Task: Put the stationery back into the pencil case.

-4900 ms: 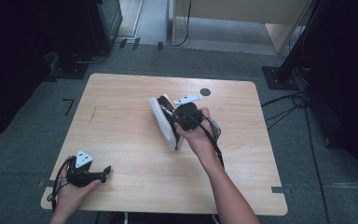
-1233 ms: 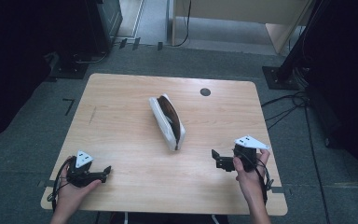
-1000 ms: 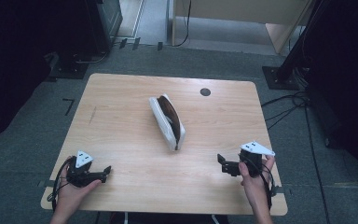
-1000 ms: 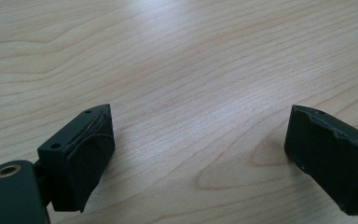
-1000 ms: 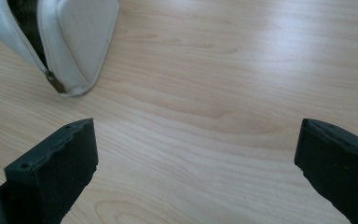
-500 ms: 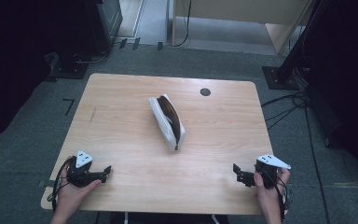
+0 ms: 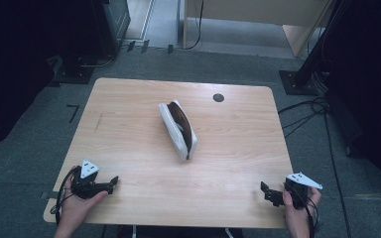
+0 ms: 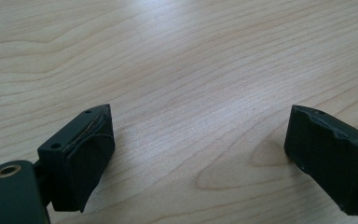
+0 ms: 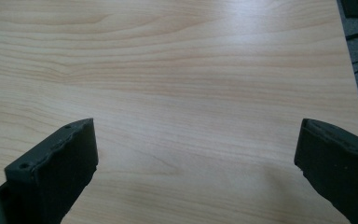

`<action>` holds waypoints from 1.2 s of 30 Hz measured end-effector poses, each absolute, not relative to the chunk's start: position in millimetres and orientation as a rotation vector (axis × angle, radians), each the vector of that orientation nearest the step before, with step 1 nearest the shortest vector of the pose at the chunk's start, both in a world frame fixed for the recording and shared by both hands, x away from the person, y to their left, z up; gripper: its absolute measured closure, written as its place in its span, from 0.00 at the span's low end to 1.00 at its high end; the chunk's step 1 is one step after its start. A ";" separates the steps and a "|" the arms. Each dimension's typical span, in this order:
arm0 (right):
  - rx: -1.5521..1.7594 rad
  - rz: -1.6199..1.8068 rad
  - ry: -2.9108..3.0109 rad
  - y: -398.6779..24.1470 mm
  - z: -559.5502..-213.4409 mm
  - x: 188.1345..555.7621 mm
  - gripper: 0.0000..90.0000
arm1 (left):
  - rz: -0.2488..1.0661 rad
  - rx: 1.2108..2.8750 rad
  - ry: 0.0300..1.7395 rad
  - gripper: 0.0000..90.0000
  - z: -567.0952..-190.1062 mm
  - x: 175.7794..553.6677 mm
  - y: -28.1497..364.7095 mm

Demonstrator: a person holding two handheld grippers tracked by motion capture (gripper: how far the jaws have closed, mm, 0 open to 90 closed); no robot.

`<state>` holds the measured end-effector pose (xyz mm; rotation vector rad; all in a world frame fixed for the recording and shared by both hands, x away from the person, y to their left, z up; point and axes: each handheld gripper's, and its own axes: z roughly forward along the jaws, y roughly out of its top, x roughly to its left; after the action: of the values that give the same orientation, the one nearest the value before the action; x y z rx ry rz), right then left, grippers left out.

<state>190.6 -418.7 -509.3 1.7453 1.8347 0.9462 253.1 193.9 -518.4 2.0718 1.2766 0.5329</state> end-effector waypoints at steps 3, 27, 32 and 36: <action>1.761 0.940 1.827 -422.8 -511.0 188.2 0.00 | 0.533 2.072 1.276 0.10 -518.4 253.1 193.9; 1.699 0.795 1.854 -417.9 -526.8 190.0 0.00 | 0.544 2.061 1.300 0.09 -518.4 253.2 191.9; 1.708 0.793 1.844 -415.5 -526.8 191.7 0.00 | 0.562 2.040 1.344 0.09 -518.3 252.8 188.1; 1.708 0.794 1.844 -415.6 -526.8 191.7 0.00 | 0.576 2.023 1.378 0.09 -518.3 251.2 186.0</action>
<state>191.7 -415.6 -526.8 1.7076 1.8442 0.7937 251.2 186.0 -518.3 2.0229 1.3776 0.5756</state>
